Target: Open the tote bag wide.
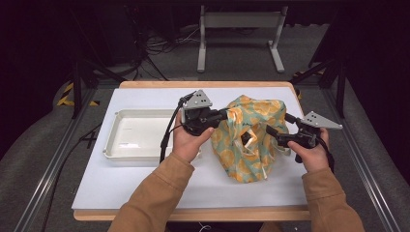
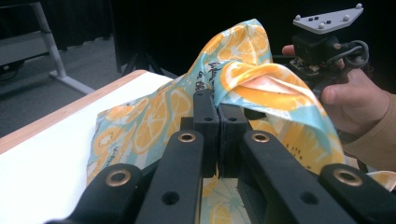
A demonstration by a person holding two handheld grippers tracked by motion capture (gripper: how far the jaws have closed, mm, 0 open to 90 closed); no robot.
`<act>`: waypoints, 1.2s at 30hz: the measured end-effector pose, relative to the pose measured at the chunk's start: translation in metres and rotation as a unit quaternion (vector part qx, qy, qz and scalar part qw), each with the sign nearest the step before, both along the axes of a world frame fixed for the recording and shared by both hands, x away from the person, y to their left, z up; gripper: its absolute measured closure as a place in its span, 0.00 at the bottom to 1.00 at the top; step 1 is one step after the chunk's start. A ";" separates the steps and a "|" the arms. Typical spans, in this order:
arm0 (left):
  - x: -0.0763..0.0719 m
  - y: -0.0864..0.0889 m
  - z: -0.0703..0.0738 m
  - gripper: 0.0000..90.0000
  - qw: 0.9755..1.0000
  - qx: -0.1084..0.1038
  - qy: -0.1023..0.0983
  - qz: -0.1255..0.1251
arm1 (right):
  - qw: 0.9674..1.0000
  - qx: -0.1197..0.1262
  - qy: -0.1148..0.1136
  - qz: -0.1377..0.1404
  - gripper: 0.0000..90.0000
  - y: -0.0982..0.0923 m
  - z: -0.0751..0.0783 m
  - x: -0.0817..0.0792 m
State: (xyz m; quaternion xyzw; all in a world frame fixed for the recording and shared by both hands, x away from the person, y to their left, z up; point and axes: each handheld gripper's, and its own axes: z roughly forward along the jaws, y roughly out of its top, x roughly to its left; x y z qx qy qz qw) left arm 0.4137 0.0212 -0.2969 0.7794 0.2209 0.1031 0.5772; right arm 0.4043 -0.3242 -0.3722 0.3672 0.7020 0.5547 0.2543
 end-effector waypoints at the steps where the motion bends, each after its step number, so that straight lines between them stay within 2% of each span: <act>1: 0.000 0.001 0.000 0.99 1.000 0.000 -0.001 0.002 | 1.000 -0.002 0.001 0.004 0.28 0.000 0.000 0.000; 2: 0.001 0.001 0.000 0.99 1.000 0.001 -0.001 0.002 | 1.000 -0.002 0.001 0.004 0.28 0.000 0.000 0.000; 5: 0.002 0.003 -0.002 0.99 1.000 0.002 0.000 0.004 | 1.000 -0.003 0.006 0.013 0.53 -0.003 0.003 0.000; 6: 0.003 0.003 -0.002 0.98 1.000 0.003 0.000 0.007 | 1.000 -0.003 0.005 0.019 0.65 -0.004 0.004 -0.001; 8: 0.005 0.005 -0.004 0.98 1.000 0.006 -0.001 0.011 | 0.999 -0.003 0.007 0.033 0.80 -0.005 0.007 -0.003; 10: 0.008 0.006 -0.005 0.98 1.000 0.015 -0.005 0.017 | 0.999 -0.011 0.005 0.040 0.89 -0.005 0.011 -0.004; 12: 0.011 0.008 -0.005 0.98 1.000 0.014 -0.002 0.022 | 0.999 -0.018 0.002 0.045 0.95 -0.005 0.015 -0.006; 20: 0.019 0.014 -0.007 0.98 0.999 0.009 0.005 0.034 | 0.998 -0.036 -0.003 0.055 0.99 0.000 0.030 -0.007; 24: 0.026 0.017 -0.010 0.98 0.999 0.012 0.006 0.045 | 0.998 -0.037 -0.005 0.055 0.99 0.002 0.036 -0.006; 29: 0.033 0.019 -0.012 0.98 0.998 0.010 0.016 0.054 | 0.998 -0.041 -0.004 0.054 0.99 0.005 0.041 -0.002; 32: 0.038 0.017 -0.015 0.98 0.998 0.010 0.018 0.062 | 0.998 -0.046 -0.002 0.051 0.99 0.006 0.044 0.003; 36: 0.042 0.017 -0.017 0.98 0.997 0.009 0.024 0.068 | 0.998 -0.039 0.011 0.049 0.99 0.005 0.046 0.011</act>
